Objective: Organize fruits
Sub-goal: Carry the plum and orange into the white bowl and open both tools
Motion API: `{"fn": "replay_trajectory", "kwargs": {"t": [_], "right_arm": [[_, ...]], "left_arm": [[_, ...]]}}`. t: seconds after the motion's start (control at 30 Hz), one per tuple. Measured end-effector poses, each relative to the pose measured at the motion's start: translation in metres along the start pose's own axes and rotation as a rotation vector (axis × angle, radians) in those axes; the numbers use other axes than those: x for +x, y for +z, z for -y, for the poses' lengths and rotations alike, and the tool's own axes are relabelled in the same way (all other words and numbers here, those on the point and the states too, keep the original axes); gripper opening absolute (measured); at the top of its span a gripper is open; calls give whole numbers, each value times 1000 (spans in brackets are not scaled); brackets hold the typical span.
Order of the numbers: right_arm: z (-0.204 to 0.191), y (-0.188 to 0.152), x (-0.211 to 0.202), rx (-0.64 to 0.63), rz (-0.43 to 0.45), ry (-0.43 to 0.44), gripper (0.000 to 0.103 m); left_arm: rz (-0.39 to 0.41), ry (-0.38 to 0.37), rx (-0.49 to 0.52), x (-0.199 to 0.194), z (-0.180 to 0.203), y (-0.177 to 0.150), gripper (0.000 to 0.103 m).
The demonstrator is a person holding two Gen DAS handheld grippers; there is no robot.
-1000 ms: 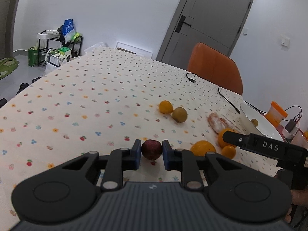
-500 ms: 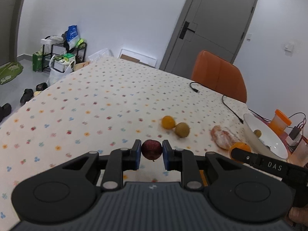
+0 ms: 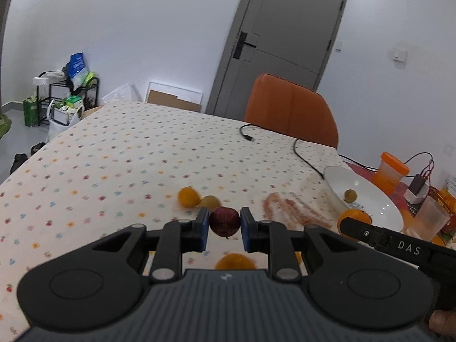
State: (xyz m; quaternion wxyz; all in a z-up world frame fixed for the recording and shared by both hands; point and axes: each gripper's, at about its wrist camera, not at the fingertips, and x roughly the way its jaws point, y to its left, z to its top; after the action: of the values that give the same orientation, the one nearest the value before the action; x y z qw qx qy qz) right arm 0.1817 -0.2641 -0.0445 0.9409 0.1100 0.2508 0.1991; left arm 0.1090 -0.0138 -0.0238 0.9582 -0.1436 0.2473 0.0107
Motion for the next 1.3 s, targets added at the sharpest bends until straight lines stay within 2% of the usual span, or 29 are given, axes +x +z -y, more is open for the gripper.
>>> {"fn": "replay_trajectory", "kwargs": {"t": [0.5, 0.9, 1.3], "right_arm": [[54, 7, -26, 67, 66, -85, 40], [88, 8, -40, 100, 76, -94, 40], [107, 14, -31, 107, 90, -104, 41]], "left_arm": [[-33, -72, 96, 24, 61, 6, 22], [-61, -121, 154, 47, 109, 2, 22], [-73, -162, 178, 78, 150, 8, 22]]}}
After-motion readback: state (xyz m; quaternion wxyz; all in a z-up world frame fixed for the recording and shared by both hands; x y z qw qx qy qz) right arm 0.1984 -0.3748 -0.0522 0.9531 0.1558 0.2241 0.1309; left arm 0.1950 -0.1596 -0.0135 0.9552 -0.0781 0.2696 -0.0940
